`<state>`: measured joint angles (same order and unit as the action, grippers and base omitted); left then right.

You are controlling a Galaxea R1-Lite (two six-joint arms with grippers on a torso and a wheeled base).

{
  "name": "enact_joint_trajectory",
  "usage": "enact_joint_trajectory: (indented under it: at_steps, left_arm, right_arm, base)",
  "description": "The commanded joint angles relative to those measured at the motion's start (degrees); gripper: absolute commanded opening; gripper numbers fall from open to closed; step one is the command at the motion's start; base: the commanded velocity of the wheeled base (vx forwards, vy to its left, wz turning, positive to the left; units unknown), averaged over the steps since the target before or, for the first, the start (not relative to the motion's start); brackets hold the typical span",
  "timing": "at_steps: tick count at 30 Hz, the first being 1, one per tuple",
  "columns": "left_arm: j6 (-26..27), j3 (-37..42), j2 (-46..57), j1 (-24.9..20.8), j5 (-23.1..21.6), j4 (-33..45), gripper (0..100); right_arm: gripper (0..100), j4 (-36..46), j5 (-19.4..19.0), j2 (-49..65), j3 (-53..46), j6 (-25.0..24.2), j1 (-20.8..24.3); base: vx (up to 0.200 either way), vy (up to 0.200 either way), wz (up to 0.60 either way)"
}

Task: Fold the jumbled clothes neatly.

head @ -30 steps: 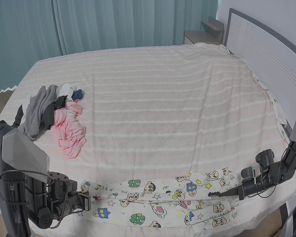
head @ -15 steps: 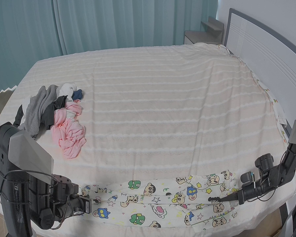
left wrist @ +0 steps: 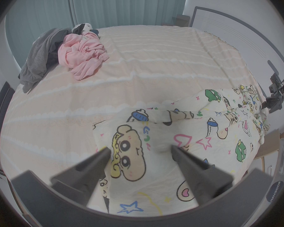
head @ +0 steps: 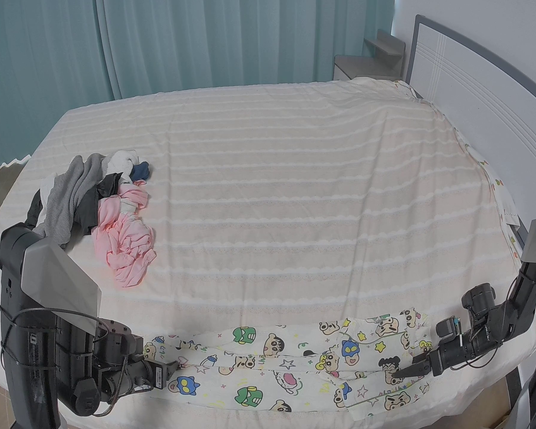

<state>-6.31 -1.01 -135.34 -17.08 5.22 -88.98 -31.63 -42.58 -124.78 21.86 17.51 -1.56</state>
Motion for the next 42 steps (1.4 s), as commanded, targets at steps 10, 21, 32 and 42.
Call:
enact_joint_trajectory:
  at_steps: [10, 21, 32, 42]
  left_arm:
    - [-0.98, 0.84, 9.48, 2.14, 6.3, -1.02, 100]
    - [-3.09, 0.84, 15.98, 5.48, 6.21, -1.02, 100]
    - [-28.84, 0.84, 3.68, 11.19, -8.65, -0.76, 100]
    - [-36.31, 0.84, 0.96, 14.53, -13.92, -1.02, 100]
  right_arm:
    - [100, 0.7, 0.48, 12.55, -2.87, 0.25, -6.26]
    - [100, 0.43, 0.39, 19.67, -4.46, -0.02, -7.84]
    - [100, -0.09, 0.22, 31.71, -10.08, -0.63, -8.11]
    - [100, -0.01, 3.03, 47.09, -10.7, -10.47, -12.94]
  base:
    - [0.0, 0.0, 0.0]
    - [0.0, 0.0, 0.0]
    - [0.0, 0.0, 0.0]
    - [0.0, 0.0, 0.0]
